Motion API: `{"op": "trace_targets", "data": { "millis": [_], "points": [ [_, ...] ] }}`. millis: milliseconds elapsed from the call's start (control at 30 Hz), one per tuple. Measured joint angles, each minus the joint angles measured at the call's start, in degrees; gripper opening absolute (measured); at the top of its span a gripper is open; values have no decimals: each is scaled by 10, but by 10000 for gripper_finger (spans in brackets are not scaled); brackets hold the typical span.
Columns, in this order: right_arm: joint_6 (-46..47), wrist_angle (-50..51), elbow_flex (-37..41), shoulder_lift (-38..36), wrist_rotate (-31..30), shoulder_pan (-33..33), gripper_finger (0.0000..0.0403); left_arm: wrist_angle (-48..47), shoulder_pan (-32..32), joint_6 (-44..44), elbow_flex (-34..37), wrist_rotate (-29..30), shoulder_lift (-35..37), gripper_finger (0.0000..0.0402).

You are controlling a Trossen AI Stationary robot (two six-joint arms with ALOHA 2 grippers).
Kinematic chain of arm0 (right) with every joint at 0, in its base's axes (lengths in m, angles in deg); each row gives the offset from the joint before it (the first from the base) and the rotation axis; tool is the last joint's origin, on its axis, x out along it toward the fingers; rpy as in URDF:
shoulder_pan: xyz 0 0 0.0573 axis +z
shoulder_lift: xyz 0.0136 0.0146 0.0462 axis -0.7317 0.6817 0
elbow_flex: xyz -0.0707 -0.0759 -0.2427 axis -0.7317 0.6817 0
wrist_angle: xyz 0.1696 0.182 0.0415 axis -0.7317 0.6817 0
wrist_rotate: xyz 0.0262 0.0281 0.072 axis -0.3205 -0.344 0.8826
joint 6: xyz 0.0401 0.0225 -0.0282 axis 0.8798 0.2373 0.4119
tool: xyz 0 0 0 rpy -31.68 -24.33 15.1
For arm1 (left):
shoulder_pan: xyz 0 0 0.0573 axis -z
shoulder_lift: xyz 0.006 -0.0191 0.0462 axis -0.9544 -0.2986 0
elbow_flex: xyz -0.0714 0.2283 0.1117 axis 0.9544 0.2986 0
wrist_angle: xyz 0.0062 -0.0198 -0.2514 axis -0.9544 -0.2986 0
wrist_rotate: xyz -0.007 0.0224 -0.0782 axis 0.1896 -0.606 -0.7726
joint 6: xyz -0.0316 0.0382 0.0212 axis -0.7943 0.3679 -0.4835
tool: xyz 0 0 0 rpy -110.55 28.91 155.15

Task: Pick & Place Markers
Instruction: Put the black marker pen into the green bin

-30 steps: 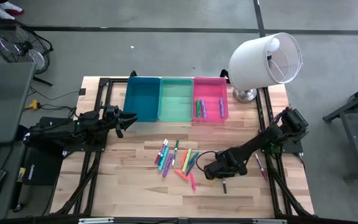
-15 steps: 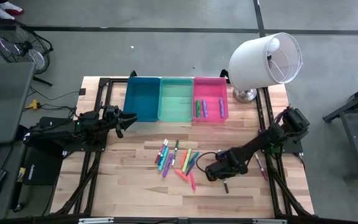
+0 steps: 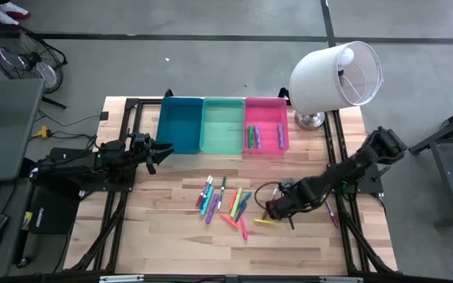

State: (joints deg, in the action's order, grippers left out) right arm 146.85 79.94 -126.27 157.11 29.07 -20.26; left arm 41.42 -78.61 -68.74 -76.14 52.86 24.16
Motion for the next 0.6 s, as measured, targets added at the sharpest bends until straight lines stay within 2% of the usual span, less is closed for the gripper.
{"op": "trace_targets", "data": {
  "millis": [300, 433, 600],
  "points": [
    [-135, -21, -1, -58, -61, -74, 15, 0, 0, 0, 0, 0, 0, 147],
    [-198, -67, -2, -71, -83, -127, 17, 0, 0, 0, 0, 0, 0, 147],
    [-290, -180, -2, -68, -70, -213, 22, 0, 0, 0, 0, 0, 0, 147]
  ]
}}
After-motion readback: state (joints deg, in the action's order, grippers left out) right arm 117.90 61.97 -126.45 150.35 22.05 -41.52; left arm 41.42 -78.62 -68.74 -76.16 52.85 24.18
